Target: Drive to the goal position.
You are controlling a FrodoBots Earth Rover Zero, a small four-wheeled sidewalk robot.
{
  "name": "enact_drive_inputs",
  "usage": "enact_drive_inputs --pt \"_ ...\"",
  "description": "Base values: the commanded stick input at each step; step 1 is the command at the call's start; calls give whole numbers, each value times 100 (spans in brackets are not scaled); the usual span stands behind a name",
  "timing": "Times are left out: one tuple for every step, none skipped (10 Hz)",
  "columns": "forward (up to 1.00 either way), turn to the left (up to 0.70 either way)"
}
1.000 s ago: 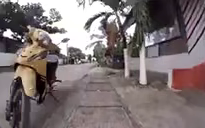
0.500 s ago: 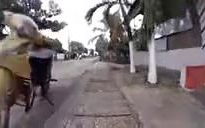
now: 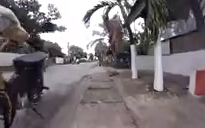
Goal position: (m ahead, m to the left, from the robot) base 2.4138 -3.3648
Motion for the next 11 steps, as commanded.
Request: enact_drive_inputs --pt "70 0" --pt "70 0" --pt "70 16" --pt "70 27" --pt "70 27" --pt "70 27" --pt "70 5" --pt "70 0" --pt "70 13" --pt "70 27" --pt "70 7"
